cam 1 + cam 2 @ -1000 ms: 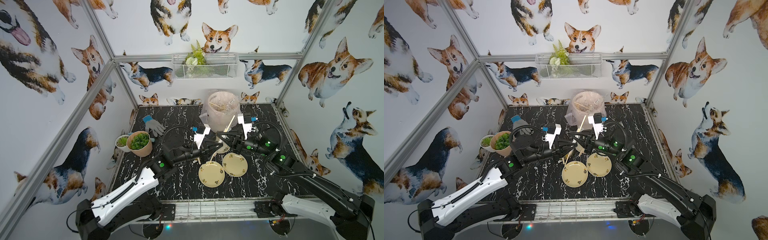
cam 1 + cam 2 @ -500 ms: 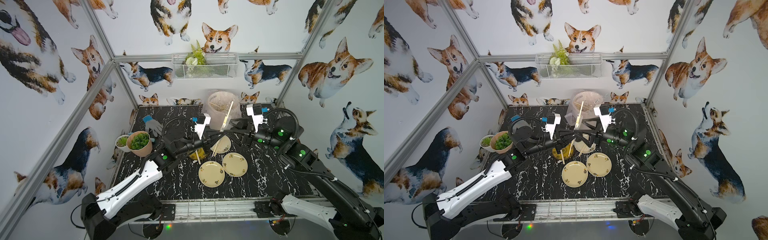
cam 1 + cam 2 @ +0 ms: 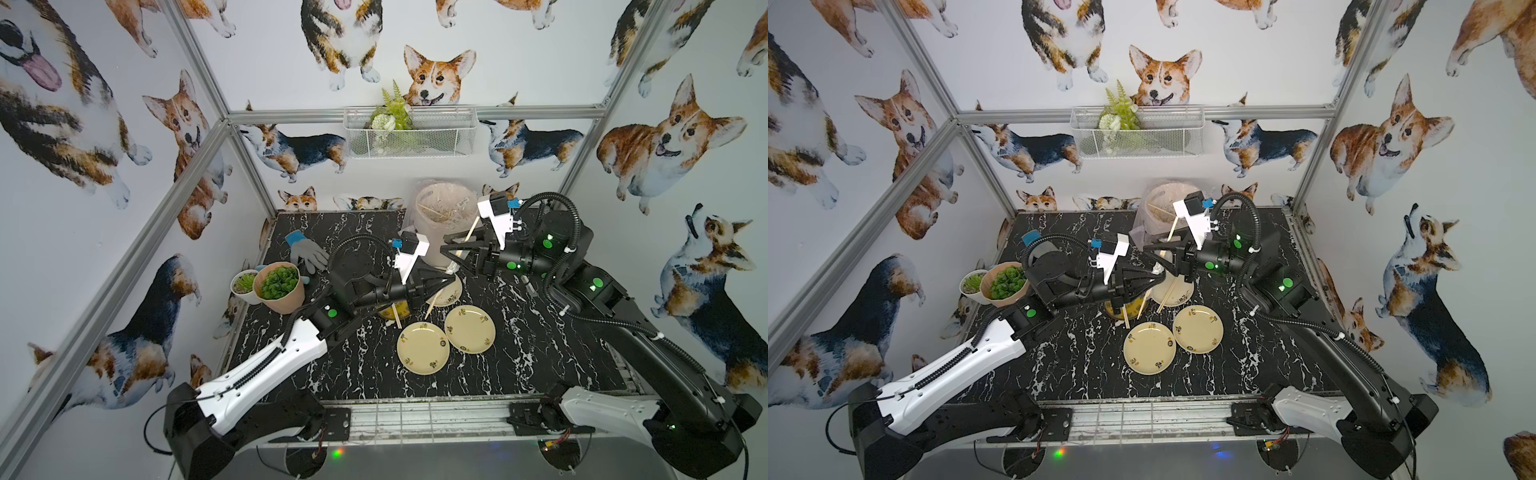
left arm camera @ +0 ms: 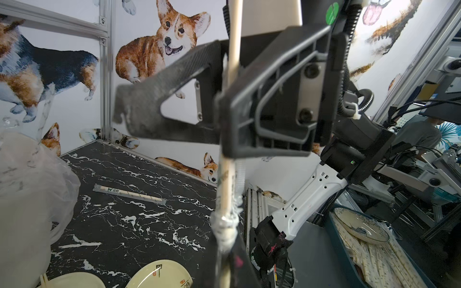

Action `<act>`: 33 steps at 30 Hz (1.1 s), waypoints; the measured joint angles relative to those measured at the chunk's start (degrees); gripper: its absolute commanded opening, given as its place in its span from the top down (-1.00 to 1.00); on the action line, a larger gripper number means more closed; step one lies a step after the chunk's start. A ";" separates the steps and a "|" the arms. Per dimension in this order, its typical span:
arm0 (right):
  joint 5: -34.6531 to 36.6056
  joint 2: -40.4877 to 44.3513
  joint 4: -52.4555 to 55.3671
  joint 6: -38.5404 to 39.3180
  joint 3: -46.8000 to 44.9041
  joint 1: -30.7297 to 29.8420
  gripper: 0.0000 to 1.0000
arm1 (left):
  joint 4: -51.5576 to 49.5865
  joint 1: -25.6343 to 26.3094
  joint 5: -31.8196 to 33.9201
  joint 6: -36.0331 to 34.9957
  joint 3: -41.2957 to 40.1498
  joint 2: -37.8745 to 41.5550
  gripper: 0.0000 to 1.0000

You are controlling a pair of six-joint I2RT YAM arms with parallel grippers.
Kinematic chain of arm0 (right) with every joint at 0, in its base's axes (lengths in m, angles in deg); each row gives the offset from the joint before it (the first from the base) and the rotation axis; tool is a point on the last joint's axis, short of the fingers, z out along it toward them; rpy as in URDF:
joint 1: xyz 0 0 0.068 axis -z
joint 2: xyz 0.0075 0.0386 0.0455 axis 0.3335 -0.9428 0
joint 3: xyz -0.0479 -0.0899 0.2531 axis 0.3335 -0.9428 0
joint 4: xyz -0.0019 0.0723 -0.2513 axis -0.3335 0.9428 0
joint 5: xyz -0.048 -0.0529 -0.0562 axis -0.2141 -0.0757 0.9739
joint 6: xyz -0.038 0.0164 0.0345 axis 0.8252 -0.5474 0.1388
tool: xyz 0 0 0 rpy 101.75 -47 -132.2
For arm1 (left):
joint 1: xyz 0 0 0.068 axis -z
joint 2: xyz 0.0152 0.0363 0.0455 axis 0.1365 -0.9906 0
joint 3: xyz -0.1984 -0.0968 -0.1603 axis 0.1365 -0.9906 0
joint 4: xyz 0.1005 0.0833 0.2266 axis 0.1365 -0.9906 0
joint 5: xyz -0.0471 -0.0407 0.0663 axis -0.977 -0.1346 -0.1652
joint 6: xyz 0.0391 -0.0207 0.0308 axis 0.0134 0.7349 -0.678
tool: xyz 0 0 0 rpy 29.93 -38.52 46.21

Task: Remove the packaging of disposable chopsticks
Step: Remove the packet bag from the disposable chopsticks.

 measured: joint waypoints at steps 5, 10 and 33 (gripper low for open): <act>-3.06 -0.13 -0.33 -0.87 -0.39 0.02 1.00 | 0.09 -0.02 -0.22 0.22 0.31 0.00 1.00; -2.93 0.09 -0.35 -1.53 -0.33 0.24 1.00 | 0.70 0.04 0.96 1.01 -0.13 0.37 0.58; -2.91 0.39 -4.22 -7.98 2.51 5.75 1.00 | -18.25 -0.11 15.52 -9.09 -13.20 13.22 1.00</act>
